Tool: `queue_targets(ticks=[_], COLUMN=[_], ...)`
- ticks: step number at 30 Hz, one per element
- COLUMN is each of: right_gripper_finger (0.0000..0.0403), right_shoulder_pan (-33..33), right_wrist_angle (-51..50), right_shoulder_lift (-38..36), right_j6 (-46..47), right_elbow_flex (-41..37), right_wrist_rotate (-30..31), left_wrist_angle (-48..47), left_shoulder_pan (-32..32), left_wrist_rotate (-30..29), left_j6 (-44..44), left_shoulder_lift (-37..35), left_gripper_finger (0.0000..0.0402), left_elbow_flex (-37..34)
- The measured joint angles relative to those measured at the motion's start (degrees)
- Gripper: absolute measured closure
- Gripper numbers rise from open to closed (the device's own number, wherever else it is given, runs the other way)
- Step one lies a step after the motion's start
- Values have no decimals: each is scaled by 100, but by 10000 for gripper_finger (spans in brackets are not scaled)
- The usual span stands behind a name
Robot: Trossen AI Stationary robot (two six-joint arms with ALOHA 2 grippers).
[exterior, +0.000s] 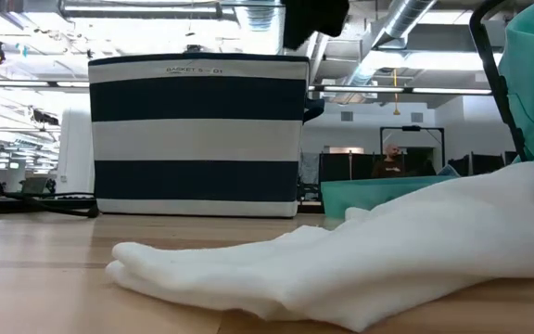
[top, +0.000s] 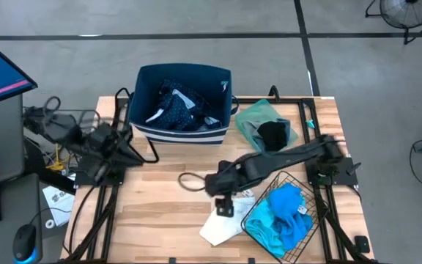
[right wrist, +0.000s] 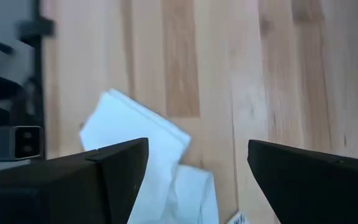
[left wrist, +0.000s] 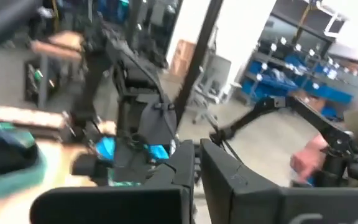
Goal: Pick & Place Cloths
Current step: Put the white shorts into the black wire basket
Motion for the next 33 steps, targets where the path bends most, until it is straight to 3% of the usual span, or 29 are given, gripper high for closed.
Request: queue_targets(ticks=[6, 11, 19, 26, 33], right_gripper_finger=[133, 133, 133, 133, 133], right_shoulder_pan=[-3, 186, 664, 880, 969], right_wrist_angle=[-1505, -1583, -1433, -1708, -1631], right_shoulder_lift=[1436, 2283, 2790, 2940, 2980], right_j6=[981, 1483, 2336, 2440, 2527], right_elbow_flex=[1627, 2214, 2440, 2435, 2225], right_wrist_rotate=[-193, -713, -771, -747, -737], left_wrist_angle=[36, 87, 104, 49, 28], left_shoulder_pan=[-393, -763, -1192, -1188, -1188], left_wrist_rotate=[74, 253, 235, -122, -148], left_j6=[-419, -680, -81, 688, 697], left_shoulder_lift=[-93, -412, -1269, -1882, -2046], left_gripper_finger=[400, 400, 401, 401, 401], left_elbow_flex=[-181, -181, -146, -145, -146])
